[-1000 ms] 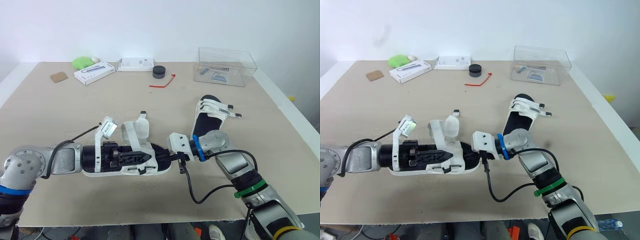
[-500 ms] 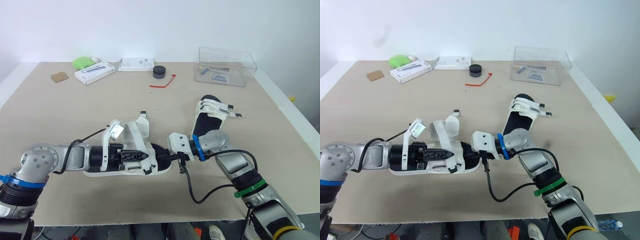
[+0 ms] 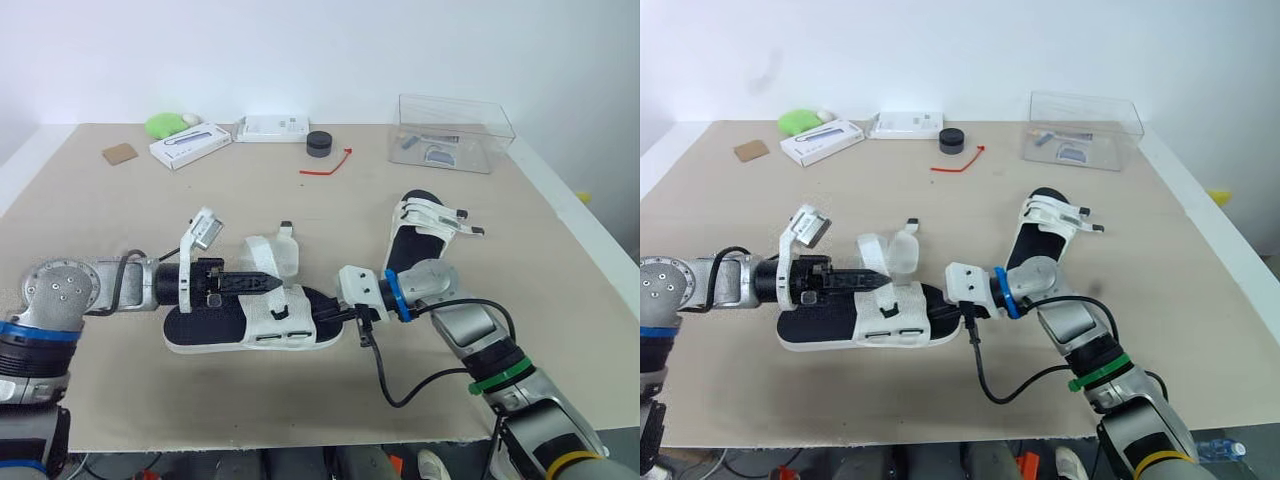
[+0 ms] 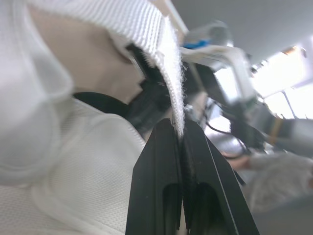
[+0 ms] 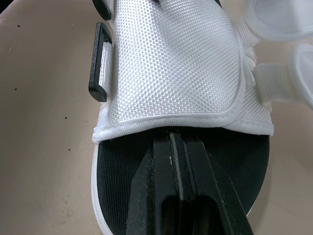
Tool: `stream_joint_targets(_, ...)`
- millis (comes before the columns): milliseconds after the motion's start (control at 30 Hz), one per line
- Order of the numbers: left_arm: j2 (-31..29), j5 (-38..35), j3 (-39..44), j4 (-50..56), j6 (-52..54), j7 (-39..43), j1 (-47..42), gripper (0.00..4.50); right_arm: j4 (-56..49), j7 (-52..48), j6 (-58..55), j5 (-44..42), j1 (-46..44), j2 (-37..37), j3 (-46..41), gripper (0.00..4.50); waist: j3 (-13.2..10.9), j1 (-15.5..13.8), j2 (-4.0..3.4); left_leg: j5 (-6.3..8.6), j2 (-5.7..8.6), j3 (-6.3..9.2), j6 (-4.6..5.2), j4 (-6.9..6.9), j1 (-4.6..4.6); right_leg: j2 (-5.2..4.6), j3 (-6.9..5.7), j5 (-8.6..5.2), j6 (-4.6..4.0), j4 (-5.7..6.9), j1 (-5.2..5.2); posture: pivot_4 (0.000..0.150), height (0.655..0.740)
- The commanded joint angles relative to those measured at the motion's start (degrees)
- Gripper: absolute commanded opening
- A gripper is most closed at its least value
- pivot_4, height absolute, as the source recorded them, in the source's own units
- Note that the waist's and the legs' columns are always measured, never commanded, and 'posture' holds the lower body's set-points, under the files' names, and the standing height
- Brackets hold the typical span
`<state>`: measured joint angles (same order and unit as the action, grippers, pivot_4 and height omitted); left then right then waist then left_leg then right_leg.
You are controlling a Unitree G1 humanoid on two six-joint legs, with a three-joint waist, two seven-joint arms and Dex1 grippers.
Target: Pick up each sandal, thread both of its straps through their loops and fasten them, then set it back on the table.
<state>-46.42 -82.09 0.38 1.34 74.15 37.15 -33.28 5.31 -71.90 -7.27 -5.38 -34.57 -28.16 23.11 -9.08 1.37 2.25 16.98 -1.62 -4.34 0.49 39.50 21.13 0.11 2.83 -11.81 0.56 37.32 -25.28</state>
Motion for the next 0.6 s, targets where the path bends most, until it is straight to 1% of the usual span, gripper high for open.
stream_joint_targets(33,-0.34,0.47,1.19,-1.72,3.45,5.64,-2.81,0.09,0.42,0.41,-0.78,1.72,0.36,-0.90,0.53,0.00,0.00,0.01,0.00,0.00,0.00,0.01,0.00,0.00,0.01,0.00,0.00,0.00,0.00,0.00,0.00,0.150,0.7400)
stream_joint_targets(67,-0.47,0.66,1.05,-1.91,4.48,6.75,-3.24,0.09,0.36,0.45,-0.81,1.71,0.41,-0.93,0.51,0.00,0.00,0.00,0.00,0.00,0.00,0.02,0.00,0.00,0.02,0.00,-0.01,0.00,0.01,0.00,0.00,0.150,0.7400)
stream_joint_targets(167,-1.43,4.35,-0.47,-0.91,5.16,10.54,-3.39,0.09,0.11,0.63,-1.01,1.69,0.58,-0.90,0.48,0.00,0.00,0.01,0.00,0.00,0.00,0.03,0.00,0.00,0.02,0.00,-0.01,0.00,0.01,0.00,-0.01,0.150,0.7400)
stream_joint_targets(267,-0.81,8.25,-0.80,-2.19,4.06,12.59,-3.48,0.09,-0.47,0.82,-1.46,1.60,0.89,-0.91,0.47,0.00,0.00,0.01,0.00,0.00,0.00,0.04,0.01,0.00,0.03,0.00,-0.01,-0.01,0.01,0.00,-0.01,0.150,0.7400)
stream_joint_targets(367,-0.69,10.38,-0.83,-2.90,4.49,15.28,-3.81,0.09,-1.32,1.00,-1.91,1.51,1.46,-1.11,0.51,0.00,0.00,0.01,0.00,0.00,0.00,0.04,0.01,0.00,0.03,0.01,0.00,-0.01,0.01,0.00,-0.01,0.150,0.7400)
stream_joint_targets(500,-2.54,15.08,-2.99,-1.35,3.22,20.31,-2.86,0.09,-1.73,1.15,-2.27,1.45,1.72,-1.37,0.52,0.00,0.00,0.02,0.00,0.01,-0.01,0.05,0.02,0.00,0.04,0.01,-0.01,-0.04,0.01,0.00,-0.02,0.150,0.7400)
stream_joint_targets(600,-2.83,16.89,-3.62,-0.68,3.14,22.99,-2.80,0.09,-1.91,1.18,-2.30,1.49,1.84,-1.56,0.50,0.00,0.00,0.00,0.00,0.02,-0.01,0.06,0.04,0.00,0.05,0.01,-0.01,-0.07,0.02,0.00,-0.03,0.150,0.7400)
